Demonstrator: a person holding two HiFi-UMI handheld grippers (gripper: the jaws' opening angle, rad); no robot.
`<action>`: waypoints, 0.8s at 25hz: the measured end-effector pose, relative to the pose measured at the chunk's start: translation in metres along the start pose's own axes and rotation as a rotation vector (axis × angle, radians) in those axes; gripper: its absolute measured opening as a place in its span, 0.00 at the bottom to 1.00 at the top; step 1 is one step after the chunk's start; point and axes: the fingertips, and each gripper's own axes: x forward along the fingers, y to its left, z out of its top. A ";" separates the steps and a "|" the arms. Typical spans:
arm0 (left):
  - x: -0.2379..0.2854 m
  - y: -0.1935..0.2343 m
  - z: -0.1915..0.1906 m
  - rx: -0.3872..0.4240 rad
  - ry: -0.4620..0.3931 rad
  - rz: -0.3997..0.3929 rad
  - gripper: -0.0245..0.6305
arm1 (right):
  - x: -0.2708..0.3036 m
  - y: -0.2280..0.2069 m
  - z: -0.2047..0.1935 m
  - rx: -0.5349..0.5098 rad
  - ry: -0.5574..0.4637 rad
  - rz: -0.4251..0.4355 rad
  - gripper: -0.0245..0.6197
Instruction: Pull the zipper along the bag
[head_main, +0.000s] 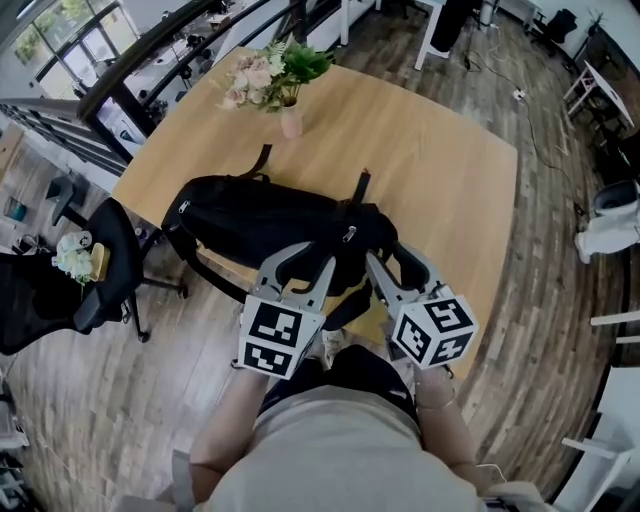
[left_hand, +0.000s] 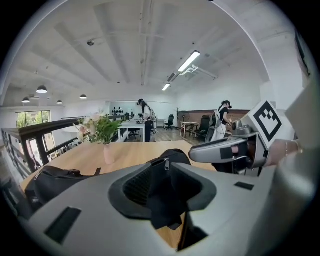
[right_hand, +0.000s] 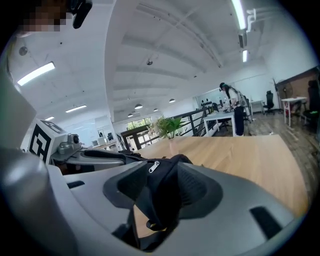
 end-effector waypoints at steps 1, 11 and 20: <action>0.005 -0.001 0.001 0.015 0.004 -0.001 0.23 | 0.004 -0.003 -0.001 0.015 0.009 0.011 0.33; 0.041 -0.005 -0.005 0.115 0.078 -0.021 0.23 | 0.026 -0.015 -0.013 0.082 0.082 0.121 0.31; 0.056 -0.017 -0.004 0.377 0.100 -0.034 0.21 | 0.034 -0.004 -0.012 0.093 0.113 0.258 0.19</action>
